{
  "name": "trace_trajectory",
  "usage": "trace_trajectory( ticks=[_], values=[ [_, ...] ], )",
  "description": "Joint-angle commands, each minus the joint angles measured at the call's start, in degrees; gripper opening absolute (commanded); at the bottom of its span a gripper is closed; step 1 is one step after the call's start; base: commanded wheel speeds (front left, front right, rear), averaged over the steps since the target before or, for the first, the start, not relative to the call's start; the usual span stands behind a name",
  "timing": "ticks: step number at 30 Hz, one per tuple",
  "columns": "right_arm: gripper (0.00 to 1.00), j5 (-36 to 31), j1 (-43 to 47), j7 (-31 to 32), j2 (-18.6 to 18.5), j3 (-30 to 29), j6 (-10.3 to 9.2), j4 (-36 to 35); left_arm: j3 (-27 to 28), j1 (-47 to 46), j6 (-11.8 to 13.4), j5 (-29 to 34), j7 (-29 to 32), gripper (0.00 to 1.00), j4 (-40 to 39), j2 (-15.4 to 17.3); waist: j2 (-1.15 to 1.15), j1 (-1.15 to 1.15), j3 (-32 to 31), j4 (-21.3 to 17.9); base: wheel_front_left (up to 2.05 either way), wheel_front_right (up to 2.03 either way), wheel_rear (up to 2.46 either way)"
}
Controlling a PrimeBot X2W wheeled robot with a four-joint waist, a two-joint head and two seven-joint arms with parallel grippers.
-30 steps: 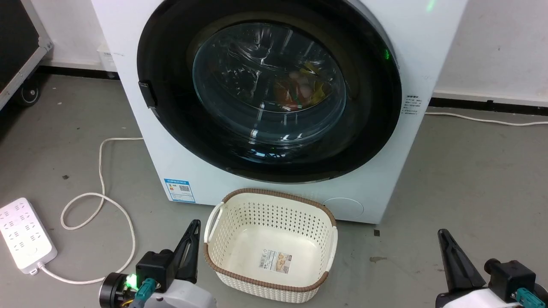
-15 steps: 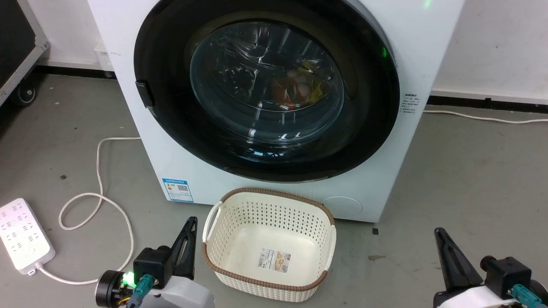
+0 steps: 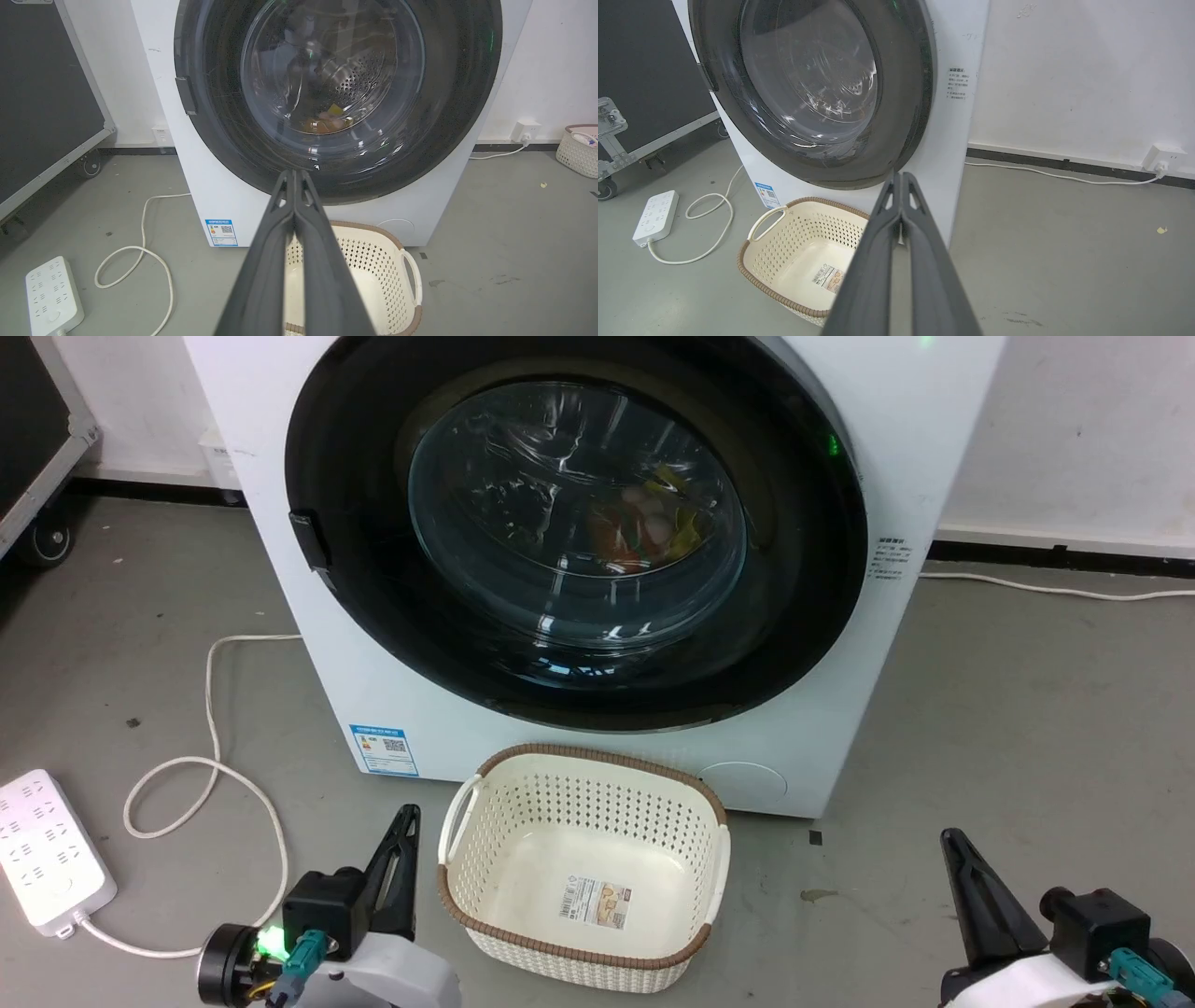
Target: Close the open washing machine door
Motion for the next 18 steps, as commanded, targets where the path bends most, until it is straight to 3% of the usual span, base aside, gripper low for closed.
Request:
trace_trajectory(
  ticks=[1,18],
  values=[
    [0.0,-0.52,-0.61,0.4,0.11,0.21,-0.02,-0.59,0.17,0.74,0.33,0.31,0.34,0.0,-0.48,0.02,0.0,0.0,0.02,-0.03,0.0,0.0,0.0],
    [0.0,-1.27,-0.86,2.39,0.15,0.9,-0.02,-2.1,0.91,1.09,1.05,0.74,2.33,0.0,-2.41,0.03,0.0,0.0,0.29,-0.43,0.0,0.0,0.0]
  ],
)
